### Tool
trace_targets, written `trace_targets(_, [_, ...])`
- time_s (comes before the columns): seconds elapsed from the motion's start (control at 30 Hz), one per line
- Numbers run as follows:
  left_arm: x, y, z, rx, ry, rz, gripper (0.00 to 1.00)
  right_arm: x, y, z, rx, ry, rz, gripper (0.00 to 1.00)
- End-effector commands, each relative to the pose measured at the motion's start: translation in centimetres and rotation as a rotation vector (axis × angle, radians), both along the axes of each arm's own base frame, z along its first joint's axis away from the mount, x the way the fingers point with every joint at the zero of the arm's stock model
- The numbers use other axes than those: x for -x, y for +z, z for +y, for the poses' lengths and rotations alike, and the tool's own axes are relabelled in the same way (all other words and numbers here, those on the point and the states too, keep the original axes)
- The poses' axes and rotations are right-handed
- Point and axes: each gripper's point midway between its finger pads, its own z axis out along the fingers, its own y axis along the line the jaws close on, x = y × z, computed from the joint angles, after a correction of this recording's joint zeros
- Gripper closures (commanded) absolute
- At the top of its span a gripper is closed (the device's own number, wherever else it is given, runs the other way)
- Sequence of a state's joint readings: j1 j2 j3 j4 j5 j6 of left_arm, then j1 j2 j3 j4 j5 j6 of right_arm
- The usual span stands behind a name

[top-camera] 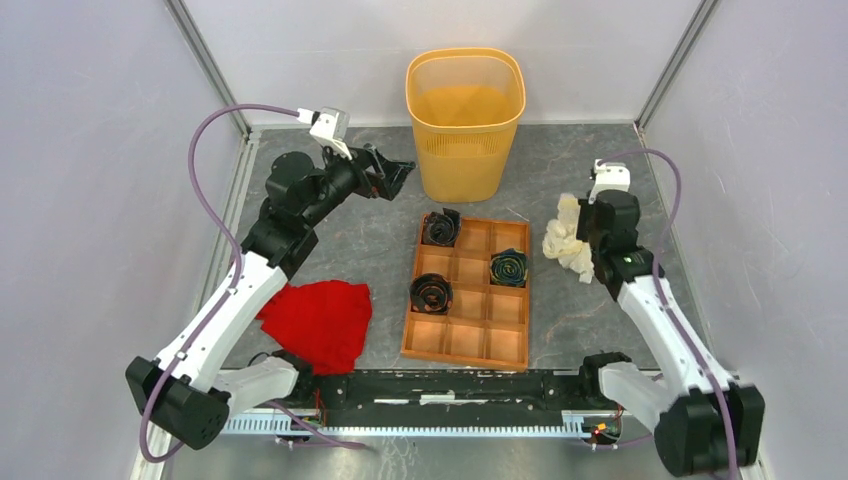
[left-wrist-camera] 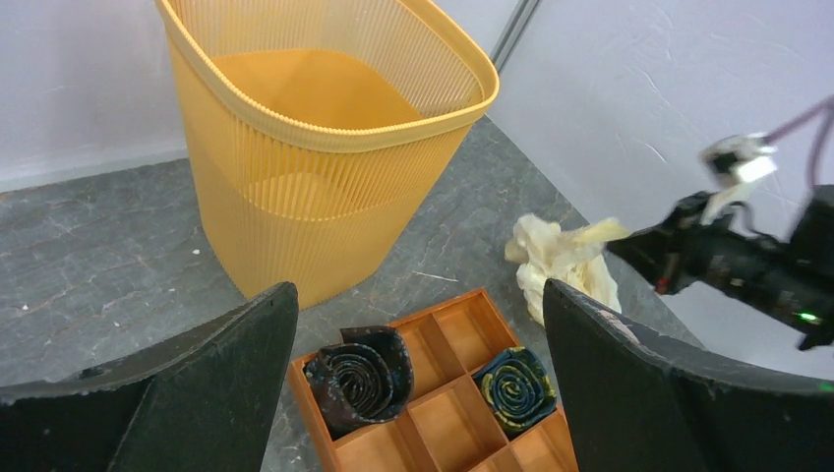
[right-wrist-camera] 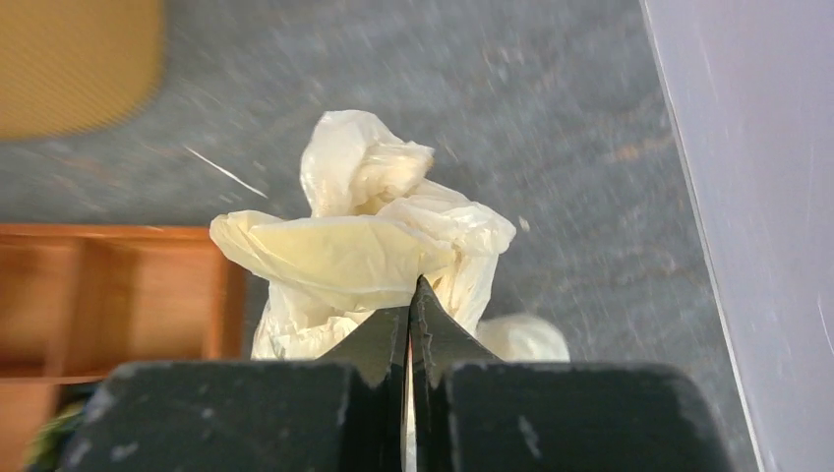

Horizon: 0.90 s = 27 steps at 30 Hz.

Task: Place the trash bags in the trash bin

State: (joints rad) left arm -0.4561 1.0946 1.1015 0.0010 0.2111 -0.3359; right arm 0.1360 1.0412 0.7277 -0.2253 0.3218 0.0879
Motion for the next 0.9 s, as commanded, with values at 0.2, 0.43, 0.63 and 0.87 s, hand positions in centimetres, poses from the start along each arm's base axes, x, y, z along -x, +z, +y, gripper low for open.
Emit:
trace_targets(0.2, [0.0,0.9,-2.8,0.104,-0.119,0.097,0.0,2.0,11.8,3.5,-0.137,0.197,-0.397,1.0])
trace_targets(0.43, [1.2,-0.7,-6.8,0.19,-0.356,0.25,0.0,2.8,13.0,5.1,-0.162,0.292,-0.407,1.0])
trace_targets(0.63, [2.1,-2.7,-9.6,0.261,-0.486,0.363,0.0,3.9,15.0,6.1,-0.248,0.322,-0.456,1.0])
trace_targets(0.87, [6.3,-4.3,-13.7,0.253,-0.593,0.419,0.0,5.4,17.2,6.9,-0.337,0.338,-0.496,1.0])
